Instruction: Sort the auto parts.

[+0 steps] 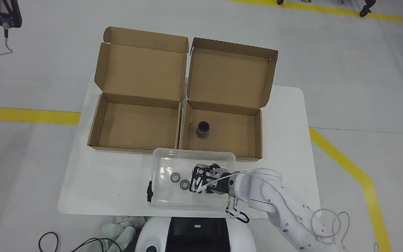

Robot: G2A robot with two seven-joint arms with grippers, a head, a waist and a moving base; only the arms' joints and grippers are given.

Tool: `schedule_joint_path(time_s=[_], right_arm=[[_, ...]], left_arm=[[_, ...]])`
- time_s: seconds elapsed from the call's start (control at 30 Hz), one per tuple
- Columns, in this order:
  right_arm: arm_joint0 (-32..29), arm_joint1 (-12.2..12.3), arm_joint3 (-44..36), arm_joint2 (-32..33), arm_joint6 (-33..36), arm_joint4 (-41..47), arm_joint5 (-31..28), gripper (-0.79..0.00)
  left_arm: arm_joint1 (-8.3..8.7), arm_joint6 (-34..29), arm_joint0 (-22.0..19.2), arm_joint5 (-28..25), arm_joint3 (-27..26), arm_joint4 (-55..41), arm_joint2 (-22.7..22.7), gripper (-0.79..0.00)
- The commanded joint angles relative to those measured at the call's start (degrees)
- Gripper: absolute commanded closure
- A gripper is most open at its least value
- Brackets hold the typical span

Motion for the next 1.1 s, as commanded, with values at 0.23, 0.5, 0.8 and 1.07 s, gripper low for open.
schedule_joint_path(time_s=[0.23, 0.5, 0.8, 1.07], right_arm=[[3.6, -0.9, 1.4, 0.9, -17.3, 5.5, -0.3, 0.000], [10.9, -2.0, -0.1, 2.1, -23.6, 8.8, -1.2, 0.000], [17.7, -3.4, 1.3, 3.8, -31.0, 14.6, 1.4, 0.000], [17.5, -3.8, 3.6, 6.2, -42.7, 15.7, -0.5, 0.000]], left_arm=[[0.00, 0.0, 0.0, 0.0, 0.0, 0.0, 0.0, -0.785], [0.00, 0.0, 0.0, 0.0, 0.0, 0.0, 0.0, -0.785], [0.00, 0.0, 0.0, 0.0, 0.0, 0.0, 0.0, -0.785], [0.00, 0.0, 0.0, 0.0, 0.0, 0.0, 0.0, -0.785]])
